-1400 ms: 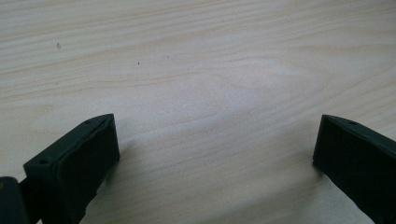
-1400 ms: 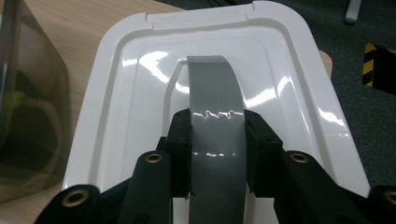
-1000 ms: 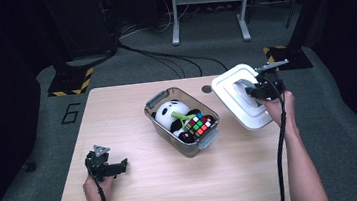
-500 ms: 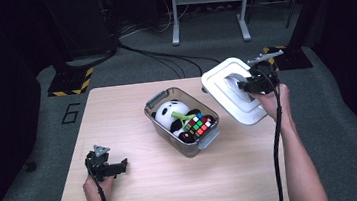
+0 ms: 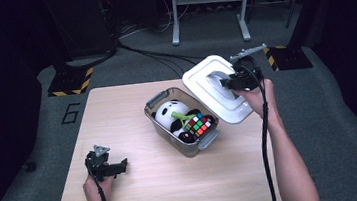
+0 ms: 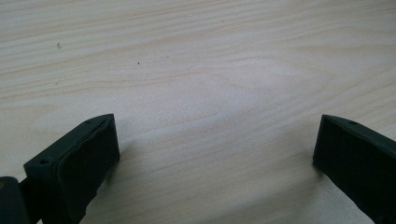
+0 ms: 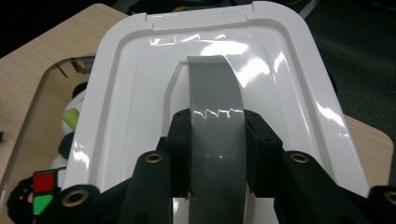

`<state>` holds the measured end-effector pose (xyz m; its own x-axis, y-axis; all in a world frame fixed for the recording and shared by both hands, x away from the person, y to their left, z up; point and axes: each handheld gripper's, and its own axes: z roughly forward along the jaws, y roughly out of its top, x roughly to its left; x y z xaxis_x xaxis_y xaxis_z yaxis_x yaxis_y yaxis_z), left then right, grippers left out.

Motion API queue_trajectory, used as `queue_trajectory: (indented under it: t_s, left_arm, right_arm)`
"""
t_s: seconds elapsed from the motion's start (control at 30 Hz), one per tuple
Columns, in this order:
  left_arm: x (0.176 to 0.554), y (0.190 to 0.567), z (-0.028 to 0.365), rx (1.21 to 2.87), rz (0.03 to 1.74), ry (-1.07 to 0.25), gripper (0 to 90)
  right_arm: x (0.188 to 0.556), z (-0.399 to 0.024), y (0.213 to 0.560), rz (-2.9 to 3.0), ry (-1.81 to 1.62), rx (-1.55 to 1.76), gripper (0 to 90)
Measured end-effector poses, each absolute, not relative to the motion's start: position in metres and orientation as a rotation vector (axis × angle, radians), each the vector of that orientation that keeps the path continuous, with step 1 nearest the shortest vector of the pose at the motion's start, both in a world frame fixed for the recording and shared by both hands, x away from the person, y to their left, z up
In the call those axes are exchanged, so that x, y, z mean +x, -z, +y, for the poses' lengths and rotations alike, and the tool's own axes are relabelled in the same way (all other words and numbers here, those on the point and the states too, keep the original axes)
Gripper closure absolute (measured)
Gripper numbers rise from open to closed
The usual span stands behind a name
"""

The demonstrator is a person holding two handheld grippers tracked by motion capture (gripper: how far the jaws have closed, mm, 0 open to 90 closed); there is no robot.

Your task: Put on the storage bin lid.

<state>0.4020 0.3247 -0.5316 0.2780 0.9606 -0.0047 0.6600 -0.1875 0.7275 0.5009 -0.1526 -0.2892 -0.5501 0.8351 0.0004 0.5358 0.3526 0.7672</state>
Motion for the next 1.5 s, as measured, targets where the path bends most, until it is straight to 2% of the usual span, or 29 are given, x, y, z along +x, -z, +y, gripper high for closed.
queue_trajectory:
  t_s: [0.4, 0.9, 1.3, 1.5]
  left_arm:
    - [0.402, 0.531, 0.325, 1.939, 1.450, -0.617, 0.1]
    - [0.402, 0.531, 0.325, 1.932, 1.455, -0.614, 0.1]
    - [0.402, 0.531, 0.325, 1.934, 1.454, -0.615, 0.0]
    - [0.402, 0.531, 0.325, 1.935, 1.454, -0.615, 0.1]
  right_arm:
    - [0.504, -0.101, 0.291, 2.343, -1.064, 1.127, 66.7]
    - [0.518, -0.037, 0.326, 2.516, -0.953, 1.116, 66.7]
    - [0.523, -0.011, 0.338, 2.532, -0.853, 1.115, 66.6]
    - [0.527, -0.011, 0.341, 2.517, -0.820, 1.133, 66.6]
